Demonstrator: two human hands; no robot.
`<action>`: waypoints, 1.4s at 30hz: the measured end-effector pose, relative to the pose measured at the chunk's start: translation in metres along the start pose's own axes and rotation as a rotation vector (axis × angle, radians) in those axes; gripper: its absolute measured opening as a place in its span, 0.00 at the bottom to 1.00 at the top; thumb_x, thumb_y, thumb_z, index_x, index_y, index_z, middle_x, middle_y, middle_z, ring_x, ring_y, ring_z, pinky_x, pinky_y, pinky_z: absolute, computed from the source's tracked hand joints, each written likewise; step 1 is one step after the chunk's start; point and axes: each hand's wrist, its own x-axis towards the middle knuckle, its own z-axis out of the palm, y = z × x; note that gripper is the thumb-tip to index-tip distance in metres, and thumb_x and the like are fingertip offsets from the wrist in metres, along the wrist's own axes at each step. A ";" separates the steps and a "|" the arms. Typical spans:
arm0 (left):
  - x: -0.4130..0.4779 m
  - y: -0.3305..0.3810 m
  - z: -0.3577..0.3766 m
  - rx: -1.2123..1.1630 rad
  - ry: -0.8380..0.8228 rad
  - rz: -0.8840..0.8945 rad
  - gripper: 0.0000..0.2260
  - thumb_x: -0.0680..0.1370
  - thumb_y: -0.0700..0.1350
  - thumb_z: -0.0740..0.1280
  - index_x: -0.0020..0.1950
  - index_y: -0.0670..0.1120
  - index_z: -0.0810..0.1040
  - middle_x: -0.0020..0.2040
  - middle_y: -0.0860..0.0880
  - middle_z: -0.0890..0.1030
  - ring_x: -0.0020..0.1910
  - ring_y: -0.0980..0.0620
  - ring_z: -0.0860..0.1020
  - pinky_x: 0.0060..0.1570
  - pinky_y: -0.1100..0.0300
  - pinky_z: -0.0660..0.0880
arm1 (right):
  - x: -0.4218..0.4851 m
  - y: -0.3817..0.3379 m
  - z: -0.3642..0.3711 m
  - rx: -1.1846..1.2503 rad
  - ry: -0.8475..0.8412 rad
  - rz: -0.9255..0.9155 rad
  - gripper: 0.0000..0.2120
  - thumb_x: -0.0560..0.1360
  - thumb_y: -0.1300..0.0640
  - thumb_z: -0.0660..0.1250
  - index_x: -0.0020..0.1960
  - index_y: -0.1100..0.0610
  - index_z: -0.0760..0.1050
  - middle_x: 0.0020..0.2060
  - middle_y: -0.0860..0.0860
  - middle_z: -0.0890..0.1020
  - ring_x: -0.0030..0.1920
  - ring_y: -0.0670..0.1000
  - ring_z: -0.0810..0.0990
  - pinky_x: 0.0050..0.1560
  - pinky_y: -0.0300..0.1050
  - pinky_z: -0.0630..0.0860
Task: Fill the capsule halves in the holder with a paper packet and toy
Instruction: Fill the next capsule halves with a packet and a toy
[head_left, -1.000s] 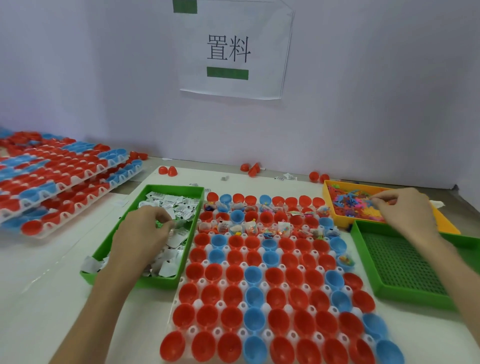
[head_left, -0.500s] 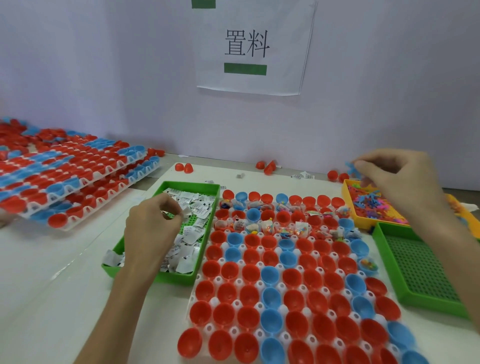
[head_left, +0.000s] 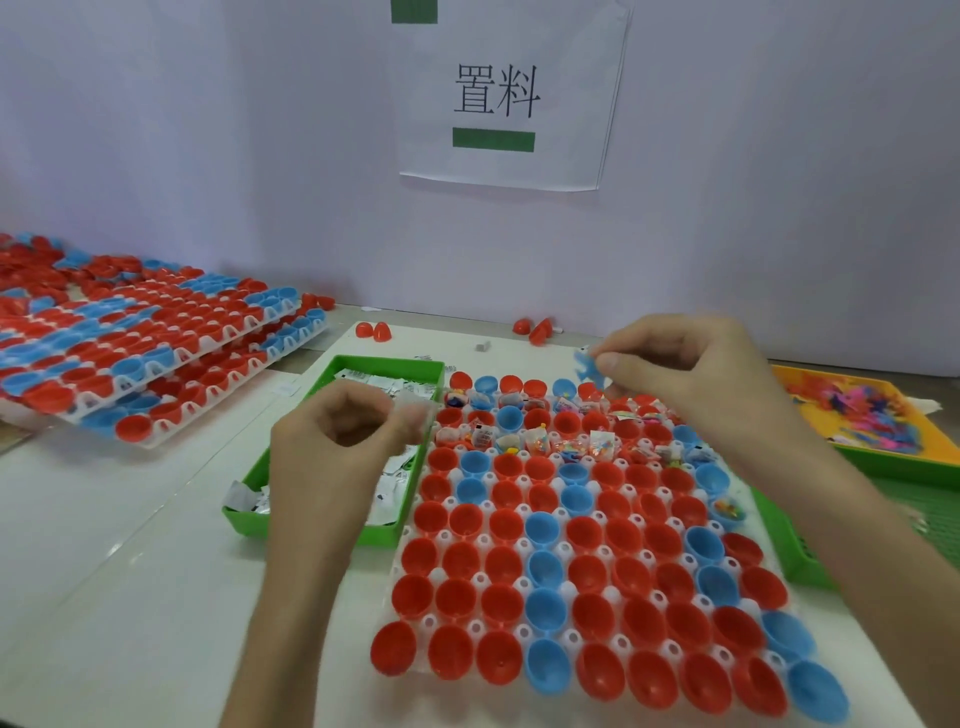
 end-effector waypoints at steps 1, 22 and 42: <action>-0.013 0.011 0.005 -0.098 -0.025 0.001 0.09 0.66 0.52 0.78 0.40 0.49 0.83 0.37 0.49 0.85 0.37 0.53 0.84 0.38 0.63 0.80 | -0.005 -0.004 0.007 0.032 -0.040 -0.004 0.05 0.74 0.58 0.73 0.44 0.47 0.84 0.39 0.42 0.87 0.40 0.43 0.85 0.41 0.28 0.77; -0.083 0.010 0.045 -0.401 -0.195 -0.158 0.06 0.63 0.52 0.75 0.37 0.52 0.85 0.35 0.50 0.84 0.36 0.57 0.81 0.37 0.68 0.77 | -0.055 -0.019 0.017 0.037 -0.420 0.016 0.08 0.76 0.59 0.73 0.48 0.45 0.85 0.45 0.44 0.86 0.47 0.44 0.85 0.49 0.33 0.78; -0.093 0.017 0.061 -0.435 -0.221 -0.201 0.05 0.66 0.50 0.73 0.40 0.51 0.86 0.37 0.46 0.85 0.37 0.52 0.84 0.39 0.68 0.78 | -0.087 0.140 -0.152 -0.687 0.337 0.555 0.09 0.68 0.62 0.80 0.35 0.54 0.81 0.34 0.49 0.83 0.38 0.48 0.79 0.41 0.45 0.70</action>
